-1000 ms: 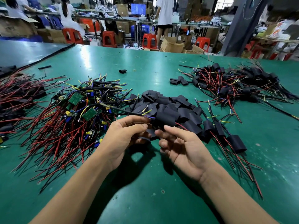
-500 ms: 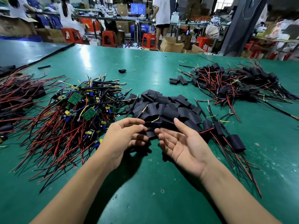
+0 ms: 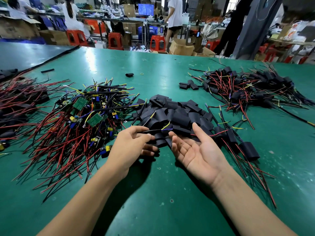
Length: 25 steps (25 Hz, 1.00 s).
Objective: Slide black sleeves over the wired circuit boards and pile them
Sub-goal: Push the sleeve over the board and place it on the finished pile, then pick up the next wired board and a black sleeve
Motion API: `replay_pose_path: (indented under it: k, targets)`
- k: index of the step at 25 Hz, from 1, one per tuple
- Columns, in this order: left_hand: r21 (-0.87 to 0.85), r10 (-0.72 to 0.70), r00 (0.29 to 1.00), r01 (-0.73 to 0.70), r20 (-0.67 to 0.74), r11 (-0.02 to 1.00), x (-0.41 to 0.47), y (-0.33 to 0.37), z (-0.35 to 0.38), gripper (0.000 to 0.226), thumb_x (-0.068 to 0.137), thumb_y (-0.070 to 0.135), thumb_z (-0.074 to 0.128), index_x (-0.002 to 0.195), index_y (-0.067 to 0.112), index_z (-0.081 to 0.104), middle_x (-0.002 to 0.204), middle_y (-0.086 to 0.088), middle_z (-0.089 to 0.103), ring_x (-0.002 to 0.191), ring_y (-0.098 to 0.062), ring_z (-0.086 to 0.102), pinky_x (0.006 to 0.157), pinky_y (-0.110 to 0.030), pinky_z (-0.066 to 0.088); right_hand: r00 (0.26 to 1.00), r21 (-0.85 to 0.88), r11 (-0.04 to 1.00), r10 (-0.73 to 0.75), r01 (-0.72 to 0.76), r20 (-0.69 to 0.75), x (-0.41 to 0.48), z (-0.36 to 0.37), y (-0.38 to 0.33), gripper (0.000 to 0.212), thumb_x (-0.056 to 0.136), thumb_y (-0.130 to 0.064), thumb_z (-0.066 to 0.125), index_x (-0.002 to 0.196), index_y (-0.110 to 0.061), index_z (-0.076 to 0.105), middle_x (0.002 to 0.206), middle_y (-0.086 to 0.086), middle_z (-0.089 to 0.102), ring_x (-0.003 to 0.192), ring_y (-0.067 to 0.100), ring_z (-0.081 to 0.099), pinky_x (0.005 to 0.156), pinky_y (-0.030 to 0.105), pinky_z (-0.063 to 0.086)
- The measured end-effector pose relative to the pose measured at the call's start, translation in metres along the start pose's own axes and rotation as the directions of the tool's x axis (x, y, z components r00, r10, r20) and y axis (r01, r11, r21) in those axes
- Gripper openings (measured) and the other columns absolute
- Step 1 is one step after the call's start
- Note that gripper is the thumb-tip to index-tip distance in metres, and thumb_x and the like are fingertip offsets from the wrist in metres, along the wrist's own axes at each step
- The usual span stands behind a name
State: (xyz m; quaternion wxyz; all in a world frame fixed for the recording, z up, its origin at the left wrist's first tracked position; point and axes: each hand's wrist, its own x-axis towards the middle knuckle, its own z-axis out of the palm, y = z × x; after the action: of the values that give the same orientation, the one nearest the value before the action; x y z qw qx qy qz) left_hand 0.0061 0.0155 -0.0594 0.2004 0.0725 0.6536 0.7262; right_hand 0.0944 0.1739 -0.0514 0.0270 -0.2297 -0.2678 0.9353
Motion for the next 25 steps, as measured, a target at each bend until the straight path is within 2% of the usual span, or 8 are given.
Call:
replay_pose_path:
  k: [3, 6, 10, 13, 15, 20, 23, 25]
  targets:
    - [0.031, 0.069, 0.998, -0.069, 0.006, 0.997, 0.0, 0.001, 0.0, 0.011, 0.093, 0.003, 0.063, 0.104, 0.005, 0.063, 0.079, -0.008, 0.075, 0.056, -0.025, 0.068, 0.05, -0.032, 0.058, 1.0, -0.036, 0.999, -0.006, 0.006, -0.012, 0.0, 0.001, 0.0, 0.05, 0.093, -0.041, 0.062, 0.114, 0.004, 0.058, 0.087, 0.018, 0.072, 0.062, 0.021, 0.069, 0.055, 0.03, 0.06]
    - [0.004, 0.146, 0.989, -0.146, 0.014, 0.989, -0.002, 0.004, -0.001, 0.004, 0.093, 0.006, 0.064, 0.097, 0.007, 0.064, 0.078, -0.006, 0.074, 0.052, -0.021, 0.063, 0.044, -0.026, 0.052, 1.0, -0.177, 0.984, -0.031, 0.03, -0.005, -0.001, 0.003, 0.004, 0.036, 0.082, -0.04, 0.069, 0.088, -0.005, 0.072, 0.076, 0.011, 0.069, 0.053, 0.015, 0.062, 0.047, 0.025, 0.055]
    - [-0.129, 0.194, 0.98, -0.197, -0.035, 0.972, -0.003, 0.01, -0.003, 0.006, 0.093, 0.008, 0.064, 0.092, 0.014, 0.066, 0.074, 0.0, 0.069, 0.046, -0.014, 0.058, 0.041, -0.02, 0.045, 0.984, -0.385, 0.917, -0.034, 0.1, 0.174, -0.01, 0.007, 0.01, 0.032, 0.072, -0.043, 0.074, 0.085, -0.014, 0.075, 0.072, 0.006, 0.068, 0.05, 0.013, 0.054, 0.045, 0.023, 0.044]
    - [-0.213, 0.234, 0.971, -0.238, -0.044, 0.948, -0.004, 0.016, -0.003, 0.01, 0.093, 0.011, 0.064, 0.1, 0.019, 0.066, 0.084, -0.001, 0.074, 0.047, -0.012, 0.058, 0.045, -0.021, 0.047, 0.956, -0.427, 0.882, -0.075, 0.197, 0.285, -0.015, 0.008, 0.017, 0.041, 0.071, -0.038, 0.078, 0.099, -0.01, 0.07, 0.075, 0.008, 0.069, 0.05, 0.013, 0.055, 0.047, 0.023, 0.044]
    - [-0.235, 0.252, 0.967, -0.252, -0.034, 0.939, -0.004, 0.018, -0.002, 0.026, 0.092, 0.014, 0.064, 0.114, 0.029, 0.066, 0.093, -0.004, 0.076, 0.048, -0.013, 0.061, 0.046, -0.019, 0.048, 0.938, -0.36, 0.889, -0.18, 0.284, 0.296, -0.017, 0.012, 0.02, 0.023, 0.074, -0.032, 0.076, 0.087, -0.013, 0.074, 0.078, 0.008, 0.072, 0.05, 0.013, 0.057, 0.048, 0.023, 0.046]
    - [-0.059, 0.315, 0.949, -0.315, -0.006, 0.947, -0.004, 0.011, -0.003, 0.026, 0.094, 0.011, 0.064, 0.115, 0.026, 0.065, 0.086, -0.006, 0.075, 0.046, -0.016, 0.056, 0.044, -0.02, 0.043, 0.916, 0.01, 0.917, -0.398, 0.399, -0.053, -0.011, 0.005, -0.009, 0.023, 0.083, -0.035, 0.069, 0.083, -0.015, 0.078, 0.088, 0.0, 0.077, 0.049, 0.006, 0.056, 0.047, 0.018, 0.048]
    - [0.05, 0.345, 0.938, -0.345, 0.023, 0.937, -0.003, 0.004, -0.003, 0.019, 0.094, 0.009, 0.063, 0.106, 0.024, 0.068, 0.079, -0.005, 0.073, 0.048, -0.018, 0.055, 0.043, -0.022, 0.041, 0.864, 0.134, 0.876, -0.413, 0.464, -0.289, -0.008, -0.013, -0.029, 0.025, 0.094, -0.039, 0.062, 0.095, -0.015, 0.07, 0.086, 0.0, 0.075, 0.045, 0.006, 0.053, 0.046, 0.015, 0.043]
    - [0.079, 0.349, 0.936, -0.351, 0.039, 0.933, -0.003, 0.002, -0.002, 0.019, 0.095, 0.009, 0.063, 0.101, 0.026, 0.069, 0.077, -0.005, 0.073, 0.048, -0.02, 0.055, 0.042, -0.022, 0.04, 0.85, 0.167, 0.865, -0.398, 0.473, -0.345, -0.005, -0.021, -0.036, 0.03, 0.097, -0.041, 0.058, 0.097, -0.012, 0.065, 0.084, 0.001, 0.075, 0.045, 0.008, 0.053, 0.047, 0.015, 0.043]
